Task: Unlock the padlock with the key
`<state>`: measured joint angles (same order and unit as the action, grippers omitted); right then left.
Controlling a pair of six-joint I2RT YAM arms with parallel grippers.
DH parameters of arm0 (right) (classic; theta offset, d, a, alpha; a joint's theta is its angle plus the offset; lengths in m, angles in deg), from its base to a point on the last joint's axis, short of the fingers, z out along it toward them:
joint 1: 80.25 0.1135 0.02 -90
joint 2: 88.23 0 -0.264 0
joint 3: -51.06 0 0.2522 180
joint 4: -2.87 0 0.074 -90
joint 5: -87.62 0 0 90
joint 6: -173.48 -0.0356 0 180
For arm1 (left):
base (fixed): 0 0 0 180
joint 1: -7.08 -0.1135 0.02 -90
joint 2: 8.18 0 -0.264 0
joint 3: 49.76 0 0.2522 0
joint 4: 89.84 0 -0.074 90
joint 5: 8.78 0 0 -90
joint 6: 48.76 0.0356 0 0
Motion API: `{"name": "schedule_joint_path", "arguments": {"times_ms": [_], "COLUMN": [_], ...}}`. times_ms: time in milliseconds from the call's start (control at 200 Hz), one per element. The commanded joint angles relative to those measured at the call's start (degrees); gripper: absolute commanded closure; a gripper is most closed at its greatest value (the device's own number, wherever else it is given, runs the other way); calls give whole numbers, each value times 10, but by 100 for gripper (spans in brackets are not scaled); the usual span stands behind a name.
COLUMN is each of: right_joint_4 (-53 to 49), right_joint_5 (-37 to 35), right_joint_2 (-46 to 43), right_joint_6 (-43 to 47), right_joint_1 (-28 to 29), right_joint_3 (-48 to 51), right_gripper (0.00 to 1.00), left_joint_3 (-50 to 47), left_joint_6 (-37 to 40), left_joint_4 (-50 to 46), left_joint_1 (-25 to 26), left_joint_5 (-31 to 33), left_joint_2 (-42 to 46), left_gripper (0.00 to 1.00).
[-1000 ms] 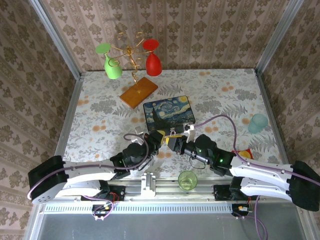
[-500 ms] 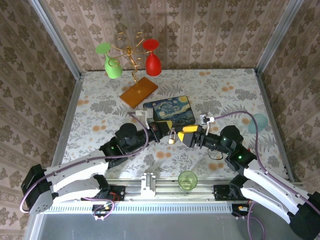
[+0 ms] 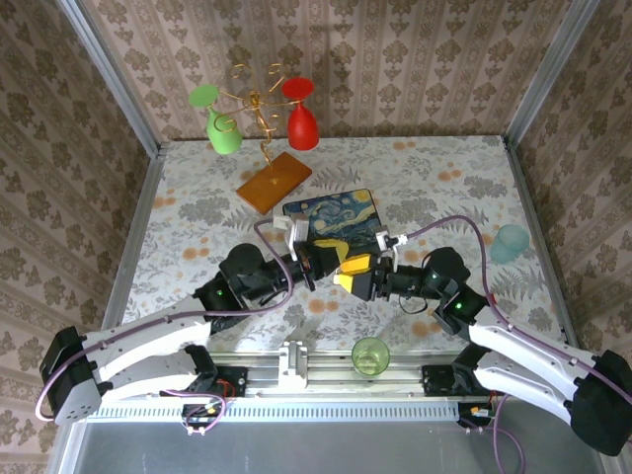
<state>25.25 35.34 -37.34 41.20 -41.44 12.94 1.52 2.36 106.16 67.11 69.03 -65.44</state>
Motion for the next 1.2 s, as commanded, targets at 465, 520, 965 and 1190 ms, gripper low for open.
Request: {"name": "schedule_joint_path", "arguments": {"times_ms": [465, 520, 965, 1190], "right_joint_4": [97, 96, 133, 130], "right_joint_5": [-7, -1, -18, -23], "right_joint_2": [7, 10, 4, -5], "right_joint_6": [-8, -9, -18, -19], "right_joint_1": [7, 7, 14, 14], "right_joint_3": [-16, -20, -5, 2], "right_gripper": [60, 63, 77, 87], "left_joint_3": [-11, -14, -15, -21], "left_joint_6": [6, 4, 2, -2], "left_joint_4": [49, 54, 64, 72], "left_joint_1": [5, 7, 11, 12], "left_joint_5": [-19, -14, -10, -10], "left_joint_2": [-3, -3, -9, -9], "left_gripper": [100, 100, 100, 100]}}
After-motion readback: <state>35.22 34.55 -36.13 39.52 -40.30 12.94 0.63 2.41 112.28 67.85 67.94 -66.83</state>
